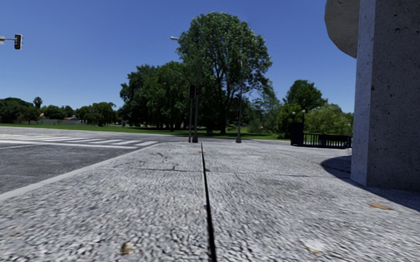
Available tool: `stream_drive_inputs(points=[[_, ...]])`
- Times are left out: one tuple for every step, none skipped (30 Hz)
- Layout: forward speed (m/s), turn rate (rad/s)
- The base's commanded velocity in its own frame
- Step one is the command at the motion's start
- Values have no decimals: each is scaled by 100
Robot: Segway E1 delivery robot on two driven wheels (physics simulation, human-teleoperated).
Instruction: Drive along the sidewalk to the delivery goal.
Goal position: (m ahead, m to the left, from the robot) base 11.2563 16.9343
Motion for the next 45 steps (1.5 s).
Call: stream_drive_inputs(points=[[200, 26], [200, 25], [200, 25], [200, 25], [200, 25], [200, 25], [200, 20], [200, 20], [200, 7], [200, 0], [200, 0], [200, 0], [200, 0], [200, 0], [200, 0], [200, 0], [200, 0], [200, 0], [200, 0], [200, 0], [200, 0], [200, 0], [200, 0], [200, 0], [200, 0], [200, 0], [200, 0], [200, 0], [200, 0], [200, 0], [200, 0], [200, 0], [200, 0], [200, 0], [200, 0], [200, 0], [200, 0], [200, 0], [200, 0], [200, 0], [200, 0], [200, 0], [200, 0], [200, 0], [200, 0]])
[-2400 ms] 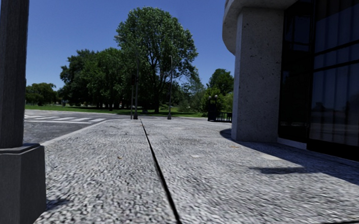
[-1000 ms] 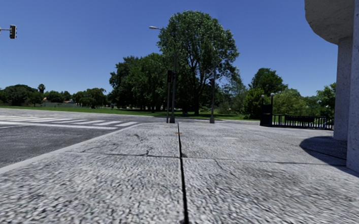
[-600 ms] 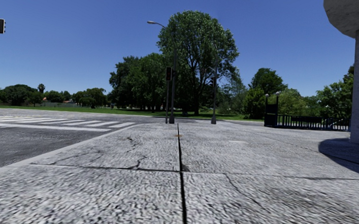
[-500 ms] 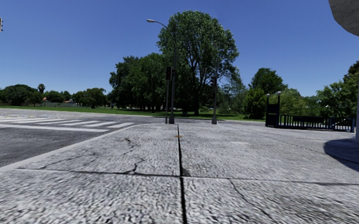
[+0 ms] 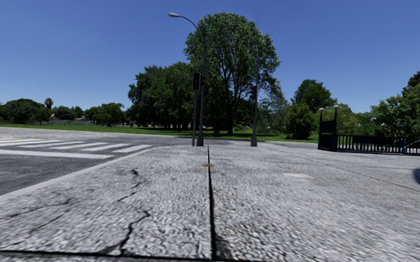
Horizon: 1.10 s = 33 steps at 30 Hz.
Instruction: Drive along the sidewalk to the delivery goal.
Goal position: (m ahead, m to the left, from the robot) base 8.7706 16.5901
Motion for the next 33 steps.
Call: stream_drive_inputs(points=[[200, 0], [200, 0], [200, 0], [200, 0], [200, 0], [200, 0], [200, 0], [200, 0], [200, 0], [200, 0], [200, 0], [200, 0], [200, 0], [200, 0], [200, 0], [200, 0], [200, 0], [200, 0], [200, 0], [200, 0], [200, 0], [200, 0], [200, 0], [200, 0], [200, 0], [200, 0], [200, 0], [200, 0], [200, 0], [200, 0], [200, 0], [200, 0], [200, 0]])
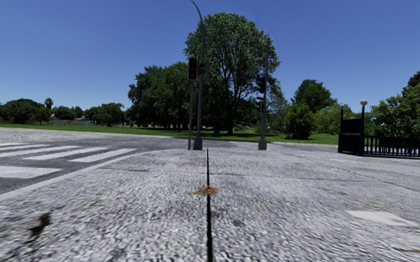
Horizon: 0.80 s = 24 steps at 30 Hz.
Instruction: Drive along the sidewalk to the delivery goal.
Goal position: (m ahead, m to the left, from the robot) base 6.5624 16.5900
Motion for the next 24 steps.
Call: stream_drive_inputs(points=[[200, 0], [200, 0], [200, 0], [200, 0], [200, 0], [200, 0], [200, 0], [200, 0], [200, 0], [200, 0], [200, 0], [200, 0], [200, 0], [200, 0], [200, 0], [200, 0], [200, 0], [200, 0], [200, 0], [200, 0], [200, 0], [200, 0], [200, 0], [200, 0]])
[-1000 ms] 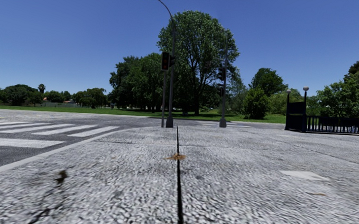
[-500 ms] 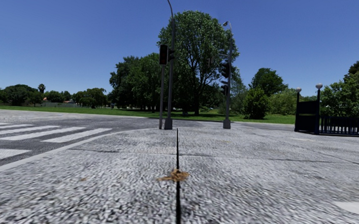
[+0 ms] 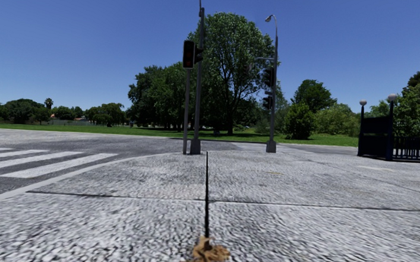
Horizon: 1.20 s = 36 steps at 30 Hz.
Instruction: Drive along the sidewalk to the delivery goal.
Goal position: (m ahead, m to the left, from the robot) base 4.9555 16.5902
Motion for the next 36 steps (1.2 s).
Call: stream_drive_inputs(points=[[200, 0], [200, 0], [200, 0], [200, 0], [200, 0], [200, 0], [200, 0], [200, 0], [200, 7], [200, 7], [200, 21], [200, 50], [200, 52], [200, 53], [200, 53], [200, 53], [200, 53], [200, 53], [200, 53], [200, 53], [200, 53], [200, 54], [200, 54], [200, 54], [200, 54], [200, 54], [200, 54], [200, 54], [200, 54], [200, 54], [200, 54], [200, 54], [200, 54], [200, 54], [200, 55], [200, 55]])
